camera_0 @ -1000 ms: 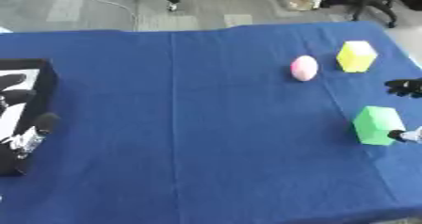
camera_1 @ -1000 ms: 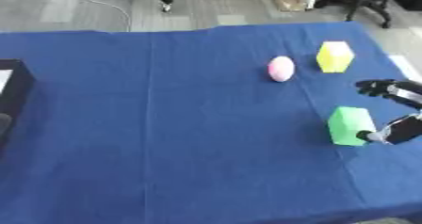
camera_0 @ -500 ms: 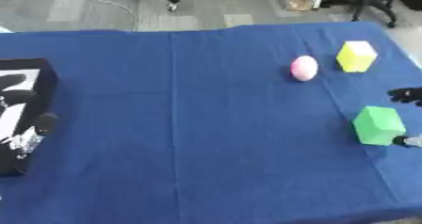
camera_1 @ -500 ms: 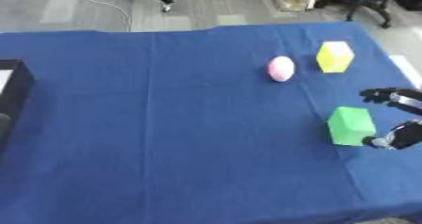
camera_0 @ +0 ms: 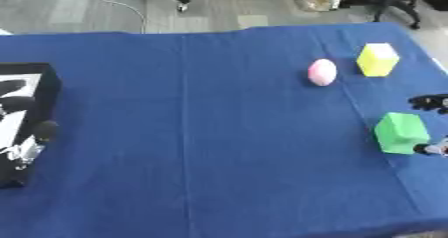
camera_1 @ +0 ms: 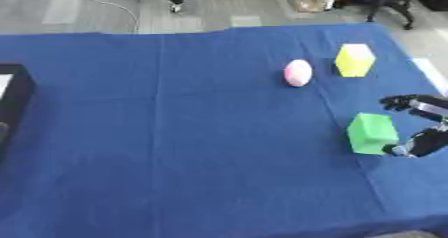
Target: Pick up the objects with one hand, pass them to the other hand, and then place them into the box on the other side of the table.
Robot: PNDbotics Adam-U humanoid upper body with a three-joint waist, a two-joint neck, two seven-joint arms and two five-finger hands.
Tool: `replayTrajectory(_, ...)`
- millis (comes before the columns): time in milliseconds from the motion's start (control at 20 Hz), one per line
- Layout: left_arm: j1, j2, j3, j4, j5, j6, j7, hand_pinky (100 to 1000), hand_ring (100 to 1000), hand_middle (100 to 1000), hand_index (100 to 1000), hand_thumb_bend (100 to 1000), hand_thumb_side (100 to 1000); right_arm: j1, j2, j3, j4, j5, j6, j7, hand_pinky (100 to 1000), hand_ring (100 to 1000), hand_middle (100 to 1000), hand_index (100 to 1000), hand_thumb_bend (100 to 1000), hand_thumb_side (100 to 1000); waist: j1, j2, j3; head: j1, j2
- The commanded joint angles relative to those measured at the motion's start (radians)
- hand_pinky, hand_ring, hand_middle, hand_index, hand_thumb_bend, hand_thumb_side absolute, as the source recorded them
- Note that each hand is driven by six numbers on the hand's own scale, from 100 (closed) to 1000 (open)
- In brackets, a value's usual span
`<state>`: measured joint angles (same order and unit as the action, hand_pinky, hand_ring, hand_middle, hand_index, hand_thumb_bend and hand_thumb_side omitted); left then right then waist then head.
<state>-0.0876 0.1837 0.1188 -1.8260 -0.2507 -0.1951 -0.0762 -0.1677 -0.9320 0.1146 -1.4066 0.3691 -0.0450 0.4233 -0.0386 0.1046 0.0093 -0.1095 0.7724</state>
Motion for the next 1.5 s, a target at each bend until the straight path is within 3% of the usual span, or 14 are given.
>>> replayTrajectory(50,-0.011,0.014,-0.004,-0.014,0.003,-0.001,-0.003,752,681,761,789,717,542,-0.021,-0.022,0.001,0.016,0.018,-0.007,0.013,929,958,906,964,428,174,-0.010,0.001,0.002,-0.004,-0.002)
replayTrajectory(400,-0.012,0.013,-0.005,-0.014,0.004,-0.001,-0.004,752,683,762,789,715,542,-0.041,-0.008,0.016,0.048,0.051,-0.019,0.032,928,961,904,932,420,174,-0.009,0.001,0.004,-0.006,-0.002)
replayTrajectory(750,-0.013,0.013,-0.005,-0.013,0.005,-0.002,-0.006,753,684,762,789,714,542,-0.051,0.001,0.022,0.064,0.063,-0.024,0.035,924,925,833,858,408,166,-0.009,0.000,0.005,-0.009,-0.002)
replayTrajectory(1050,-0.013,0.013,-0.004,-0.013,0.006,-0.002,-0.006,753,686,763,789,712,543,-0.054,0.003,0.017,0.058,0.073,-0.027,-0.017,898,819,618,659,341,156,-0.009,0.001,0.005,-0.010,-0.002)
replayTrajectory(1200,-0.012,0.013,-0.004,-0.012,0.006,-0.002,-0.006,753,686,762,789,711,544,-0.051,0.003,0.008,0.048,0.069,-0.020,-0.079,875,740,497,558,240,170,-0.009,0.001,0.004,-0.009,-0.002)
replayTrajectory(1500,-0.011,0.014,-0.003,-0.011,0.006,-0.002,-0.006,753,688,762,789,710,544,-0.040,0.000,-0.002,0.005,0.051,-0.015,-0.181,853,635,405,471,200,159,-0.008,0.001,0.002,-0.009,-0.002)
